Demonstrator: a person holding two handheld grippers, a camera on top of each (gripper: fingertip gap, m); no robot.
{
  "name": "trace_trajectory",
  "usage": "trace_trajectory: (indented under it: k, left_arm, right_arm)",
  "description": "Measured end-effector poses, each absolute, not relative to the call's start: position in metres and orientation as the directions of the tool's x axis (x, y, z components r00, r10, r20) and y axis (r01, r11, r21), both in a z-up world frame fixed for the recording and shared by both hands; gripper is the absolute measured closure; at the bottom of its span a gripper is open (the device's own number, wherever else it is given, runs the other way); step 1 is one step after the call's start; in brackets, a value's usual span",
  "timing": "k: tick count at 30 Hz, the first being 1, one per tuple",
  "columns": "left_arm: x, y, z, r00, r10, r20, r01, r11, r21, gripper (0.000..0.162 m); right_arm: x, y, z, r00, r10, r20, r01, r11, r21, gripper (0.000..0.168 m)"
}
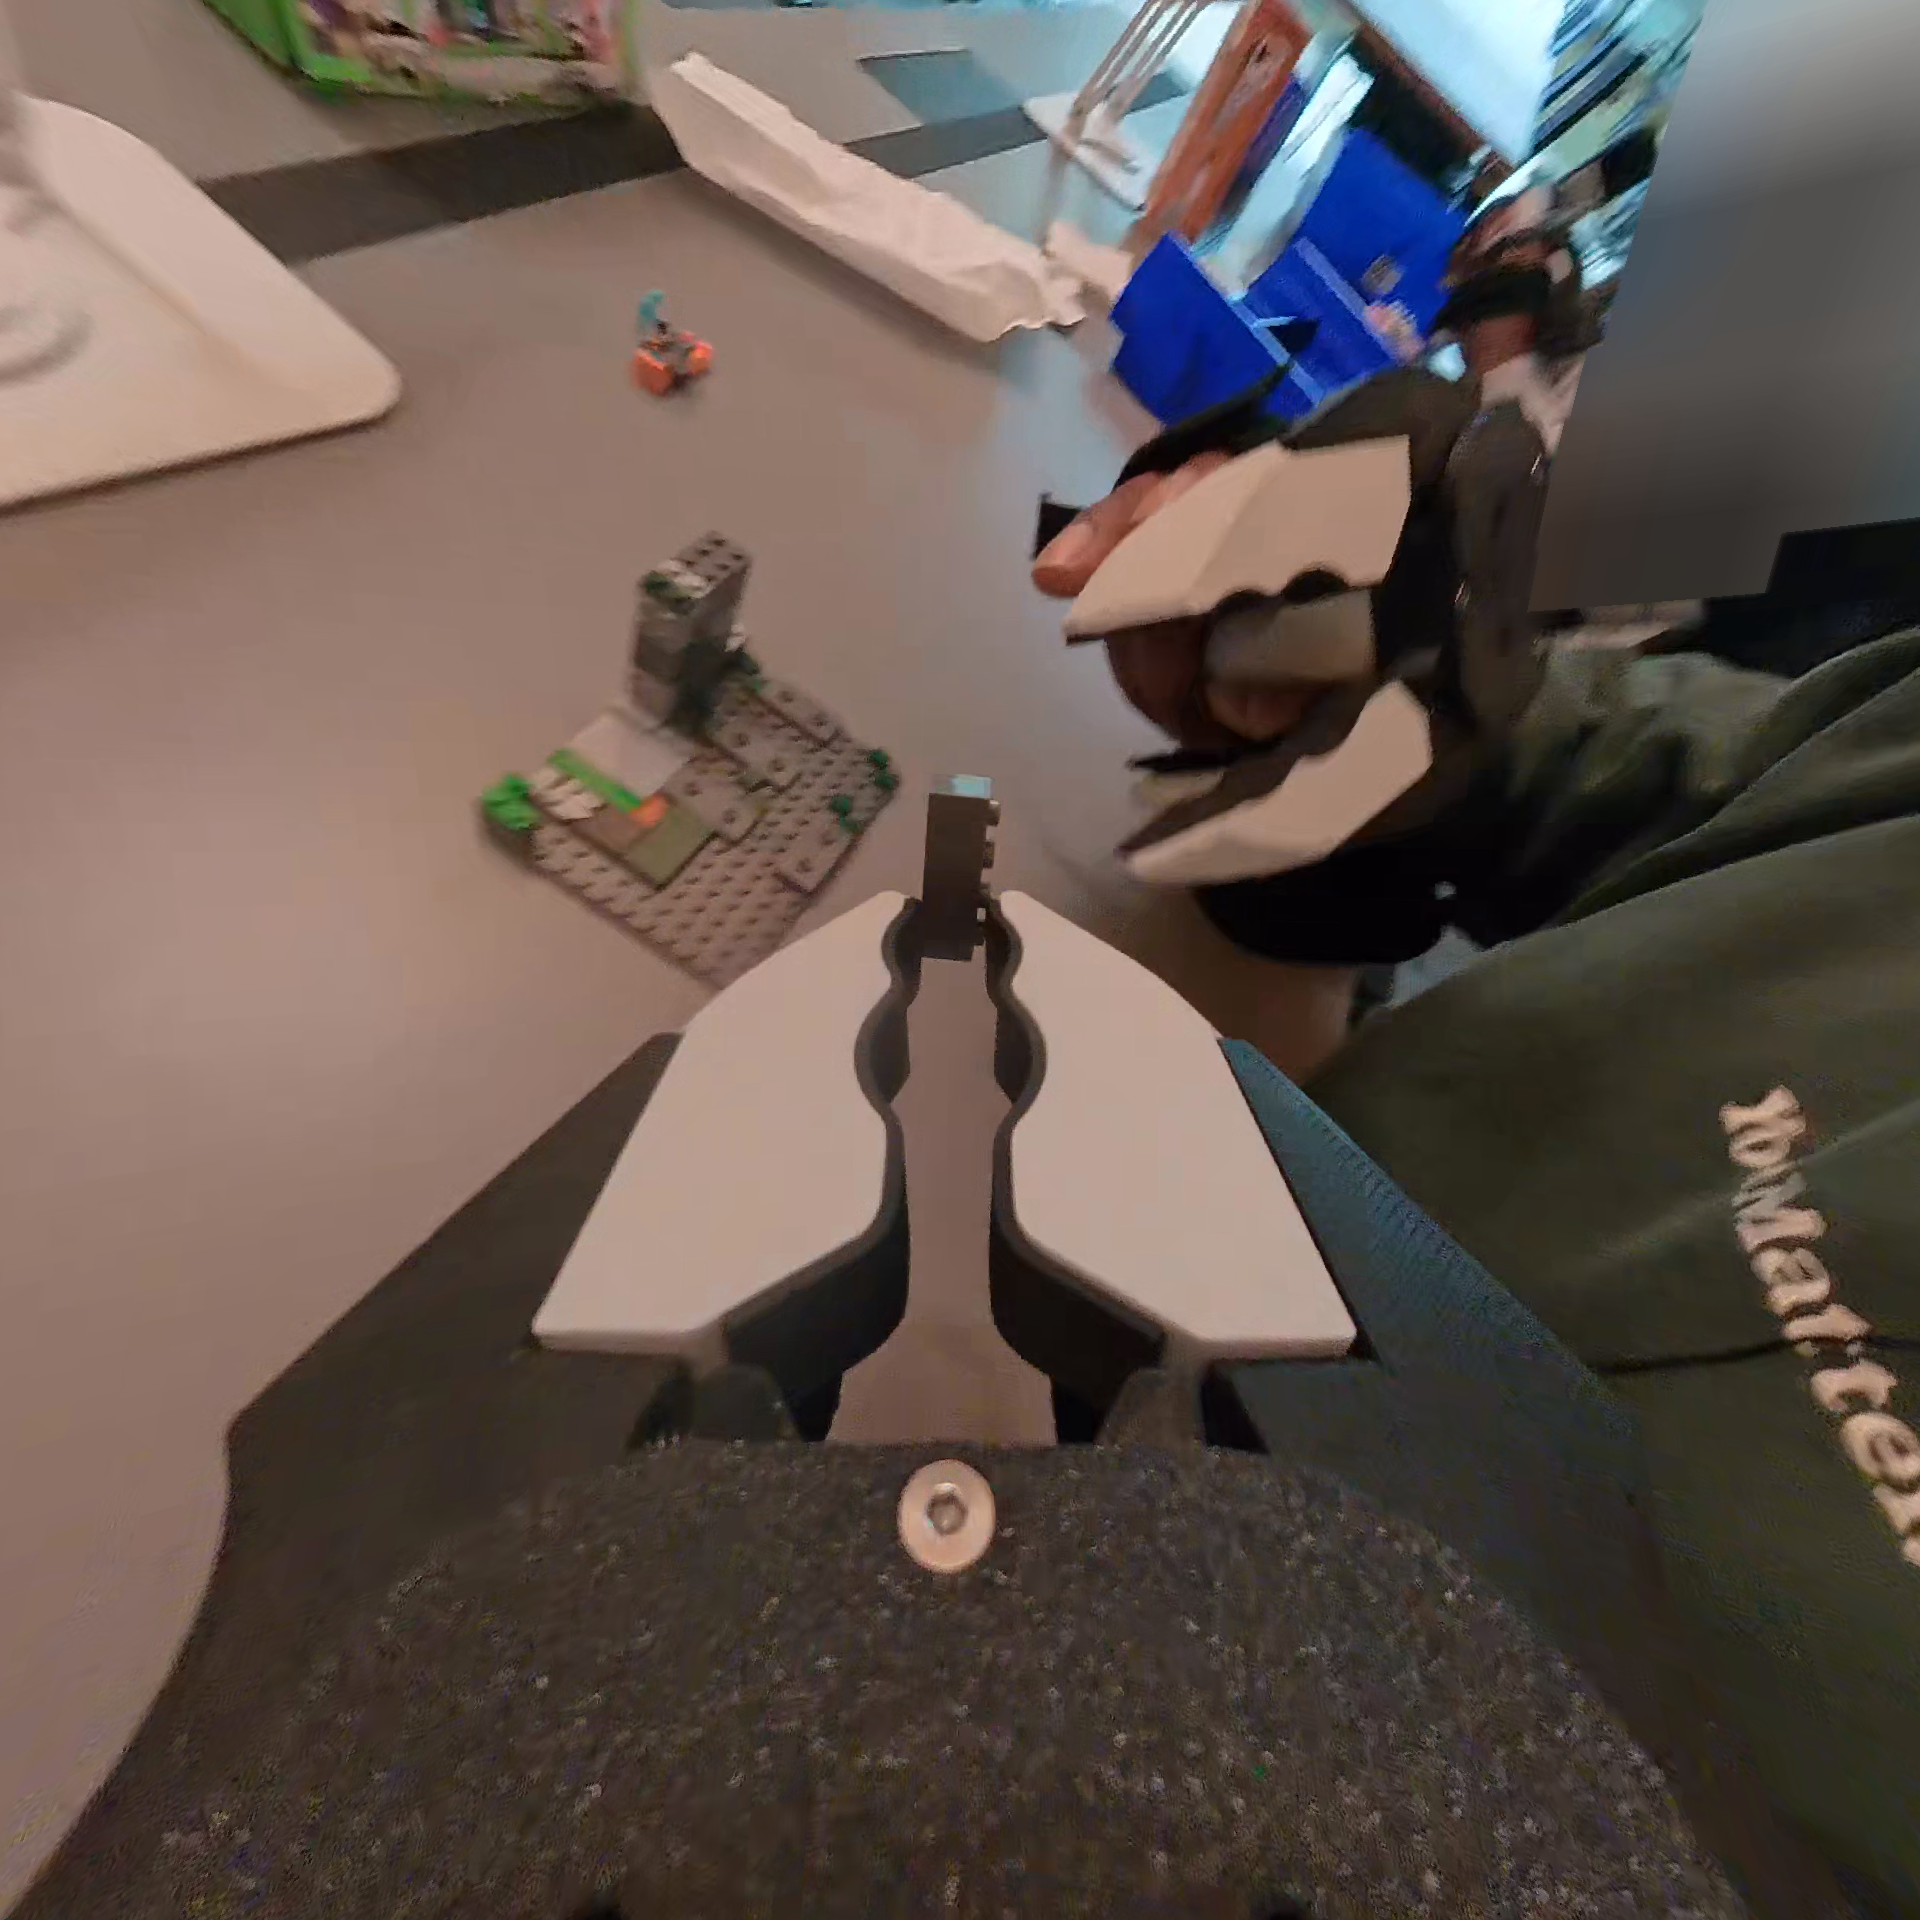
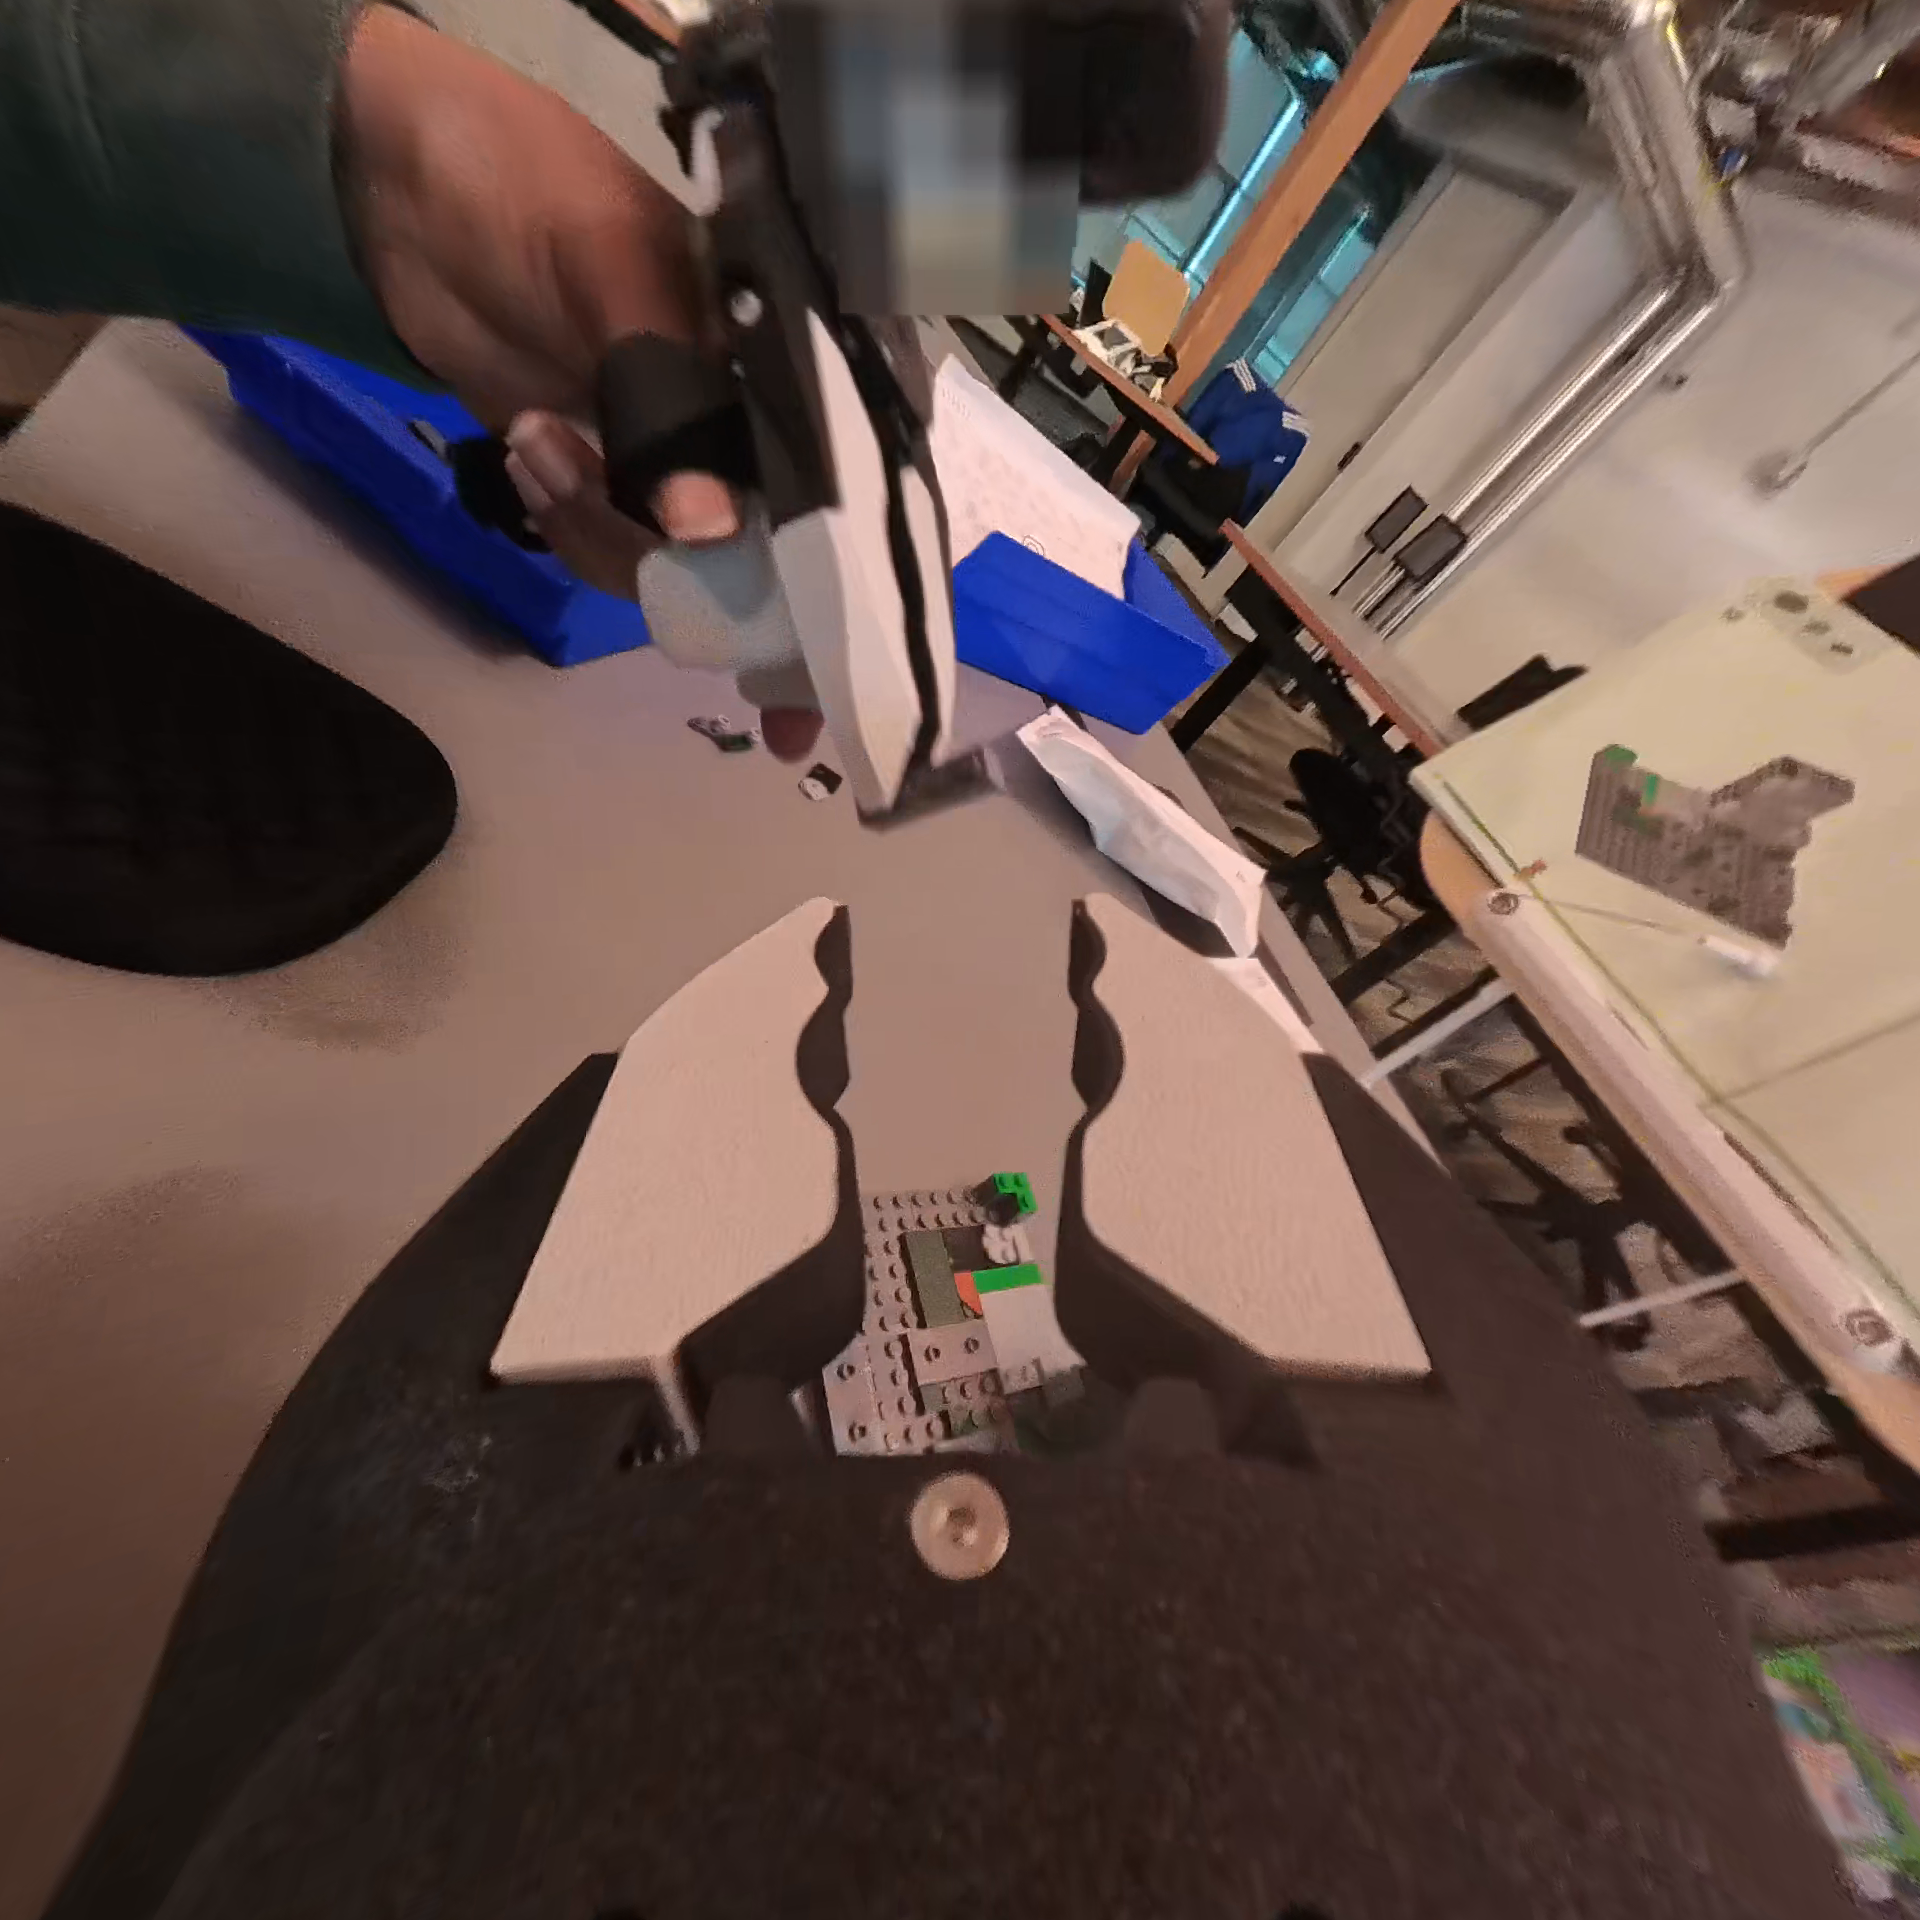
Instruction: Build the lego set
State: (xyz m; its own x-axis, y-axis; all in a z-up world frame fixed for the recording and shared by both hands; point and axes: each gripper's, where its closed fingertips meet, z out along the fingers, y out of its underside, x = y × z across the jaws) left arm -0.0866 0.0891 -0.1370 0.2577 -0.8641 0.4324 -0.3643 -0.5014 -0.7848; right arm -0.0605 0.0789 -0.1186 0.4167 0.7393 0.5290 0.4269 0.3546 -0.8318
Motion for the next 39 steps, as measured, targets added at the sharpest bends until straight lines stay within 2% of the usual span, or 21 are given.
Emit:
trace_trajectory:
  k: [4,7,10,13,16,18,21,24,30,35,39]
  left_arm:
    - [-0.056,0.079,-0.145,0.157,-0.789,0.594,-0.307,-0.611,-0.729,0.151]
    - [-0.046,0.074,-0.146,0.103,-0.739,0.665,-0.285,-0.663,-0.692,0.151]
    - [-0.044,0.071,-0.150,0.079,-0.705,0.705,-0.282,-0.694,-0.662,0.151]
    - [-0.045,0.067,-0.152,0.050,-0.672,0.739,-0.279,-0.720,-0.636,0.151]
    - [-0.047,0.065,-0.157,0.053,-0.681,0.731,-0.285,-0.712,-0.642,0.151]
    - [-0.050,0.068,-0.161,0.075,-0.708,0.702,-0.285,-0.690,-0.665,0.145]
    - [-0.058,0.079,-0.171,0.167,-0.773,0.612,-0.291,-0.632,-0.718,0.135]
    - [-0.063,0.083,-0.180,0.220,-0.830,0.513,-0.321,-0.558,-0.765,0.133]
    - [-0.070,0.070,-0.186,0.145,-0.980,0.137,-0.438,-0.188,-0.879,0.129]
    - [-0.072,0.047,-0.191,0.004,-0.986,-0.167,-0.479,0.145,-0.866,0.129]
    - [-0.068,0.031,-0.200,-0.083,-0.945,-0.315,-0.496,0.314,-0.810,0.131]
  right_arm:
    - [-0.069,0.077,-0.131,0.380,0.685,0.622,0.482,0.427,-0.765,0.114]
    - [-0.071,0.080,-0.141,0.342,0.634,0.693,0.537,0.473,-0.698,0.114]
    - [-0.068,0.083,-0.146,0.333,0.591,0.735,0.563,0.501,-0.657,0.121]
    - [-0.064,0.087,-0.148,0.331,0.583,0.742,0.569,0.503,-0.650,0.132]
    - [-0.066,0.084,-0.154,0.303,0.641,0.705,0.553,0.484,-0.678,0.133]
    - [-0.067,0.084,-0.159,0.296,0.698,0.652,0.537,0.443,-0.718,0.133]
    - [-0.065,0.088,-0.168,0.300,0.797,0.524,0.529,0.318,-0.787,0.133]
    - [-0.065,0.090,-0.179,0.293,0.886,0.360,0.518,0.169,-0.839,0.133]
    - [-0.075,0.075,-0.194,0.227,0.974,0.023,0.449,-0.084,-0.890,0.133]
    - [-0.076,0.052,-0.198,0.107,0.970,-0.219,0.409,-0.244,-0.879,0.133]
    - [-0.076,0.033,-0.199,0.012,0.938,-0.346,0.412,-0.320,-0.853,0.133]
